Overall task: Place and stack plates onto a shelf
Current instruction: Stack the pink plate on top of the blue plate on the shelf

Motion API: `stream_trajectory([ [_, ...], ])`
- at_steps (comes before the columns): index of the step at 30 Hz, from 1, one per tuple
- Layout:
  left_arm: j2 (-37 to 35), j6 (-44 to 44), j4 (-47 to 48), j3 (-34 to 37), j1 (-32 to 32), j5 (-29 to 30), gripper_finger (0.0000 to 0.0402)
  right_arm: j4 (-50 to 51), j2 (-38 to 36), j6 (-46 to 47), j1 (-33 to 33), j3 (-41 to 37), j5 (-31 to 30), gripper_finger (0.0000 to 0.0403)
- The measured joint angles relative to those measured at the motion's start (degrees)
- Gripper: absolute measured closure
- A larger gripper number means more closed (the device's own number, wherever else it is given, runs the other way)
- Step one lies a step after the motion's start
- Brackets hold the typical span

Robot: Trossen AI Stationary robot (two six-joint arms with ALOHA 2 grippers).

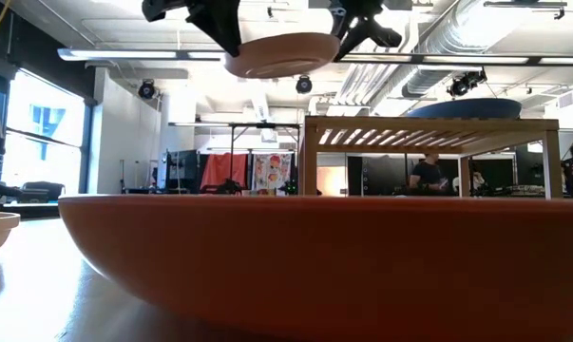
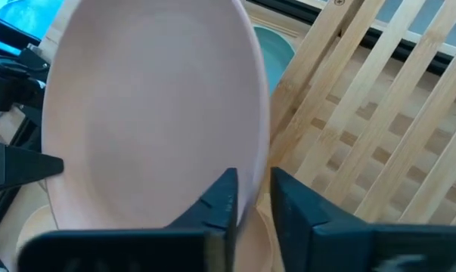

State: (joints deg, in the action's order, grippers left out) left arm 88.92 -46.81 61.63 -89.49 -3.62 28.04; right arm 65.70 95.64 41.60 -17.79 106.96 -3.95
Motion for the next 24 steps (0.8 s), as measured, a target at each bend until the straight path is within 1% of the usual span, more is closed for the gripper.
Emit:
stream_trajectory([
  [2, 0.01, 0.0, -0.28, 0.0, 0.0, 0.01, 0.0401, -0.01, 0.0, -0.04, -0.02, 0.0, -0.06, 0.0385],
  [4, 0.02, 0.01, -0.75, 0.0, 0.0, 0.0, 0.0401, -0.08, 0.0, -0.06, -0.06, 0.0, -0.26, 0.0397],
  [11, 0.02, 0.35, -1.91, 0.04, -0.02, -0.05, 0.04, 0.33, 0.02, -0.02, 0.55, 0.0, -1.03, 0.04],
  [17, 0.02, 2.61, -2.12, 0.04, -0.02, -0.08, 0.0389, 1.61, 0.04, 0.2, 1.3, 0.02, -2.06, 0.0401],
  [24, 0.02, 3.08, -2.03, 0.04, -0.02, -0.05, 0.0381, 1.8, 0.04, 0.52, 1.45, 0.02, -2.05, 0.0402],
])
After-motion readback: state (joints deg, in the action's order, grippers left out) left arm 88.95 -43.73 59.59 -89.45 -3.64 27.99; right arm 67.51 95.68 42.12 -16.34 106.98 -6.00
